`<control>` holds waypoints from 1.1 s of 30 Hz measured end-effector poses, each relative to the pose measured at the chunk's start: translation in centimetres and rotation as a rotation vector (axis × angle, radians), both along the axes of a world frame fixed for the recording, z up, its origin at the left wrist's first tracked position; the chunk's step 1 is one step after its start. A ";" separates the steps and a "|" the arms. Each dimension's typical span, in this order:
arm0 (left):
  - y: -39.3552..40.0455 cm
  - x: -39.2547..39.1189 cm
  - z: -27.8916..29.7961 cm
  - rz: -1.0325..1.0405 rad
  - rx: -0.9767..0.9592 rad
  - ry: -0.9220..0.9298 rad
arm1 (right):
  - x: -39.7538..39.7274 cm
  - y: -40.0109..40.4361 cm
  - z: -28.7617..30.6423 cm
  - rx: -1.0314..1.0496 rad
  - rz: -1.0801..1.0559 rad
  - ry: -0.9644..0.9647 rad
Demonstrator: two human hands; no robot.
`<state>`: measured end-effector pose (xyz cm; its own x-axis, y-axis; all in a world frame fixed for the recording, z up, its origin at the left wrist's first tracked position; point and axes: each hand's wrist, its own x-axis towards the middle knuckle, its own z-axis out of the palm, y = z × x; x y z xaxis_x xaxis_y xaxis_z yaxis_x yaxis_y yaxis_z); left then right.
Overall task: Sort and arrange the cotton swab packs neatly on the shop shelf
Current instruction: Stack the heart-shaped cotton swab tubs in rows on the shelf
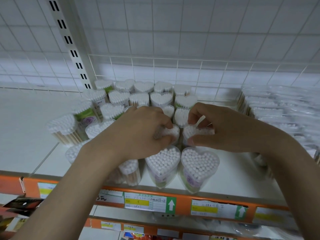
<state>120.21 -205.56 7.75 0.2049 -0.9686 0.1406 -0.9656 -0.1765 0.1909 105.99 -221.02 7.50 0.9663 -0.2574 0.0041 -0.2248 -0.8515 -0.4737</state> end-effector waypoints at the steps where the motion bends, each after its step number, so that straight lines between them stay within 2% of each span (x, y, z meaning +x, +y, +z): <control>1: 0.0 0.2 0.2 -0.005 -0.007 0.022 | 0.0 -0.1 0.2 0.016 -0.010 -0.007; 5: -0.7 1.9 1.2 0.006 -0.062 0.042 | 1.1 -1.0 1.2 -0.077 -0.063 -0.113; 8: -2.0 3.6 2.1 0.031 -0.057 0.022 | 2.7 -1.9 1.8 -0.166 -0.081 -0.124; 15: -5.0 4.9 1.9 0.021 0.188 -0.034 | 6.0 -2.2 1.5 -0.375 -0.128 0.102; 19: -5.7 5.1 1.5 0.031 0.232 -0.026 | 6.7 -1.6 1.7 -0.498 -0.129 0.215; 28: -5.6 4.8 1.5 0.024 0.230 0.024 | 7.0 -1.4 2.1 -0.418 -0.137 0.303; 33: -5.5 4.5 1.8 0.038 0.226 0.025 | 6.5 -2.3 2.3 -0.328 -0.138 0.277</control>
<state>124.75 -211.10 9.51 0.2422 -0.9665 -0.0848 -0.9530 -0.2534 0.1659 112.44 -223.32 9.76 0.8991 -0.4122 -0.1472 -0.4272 -0.8997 -0.0900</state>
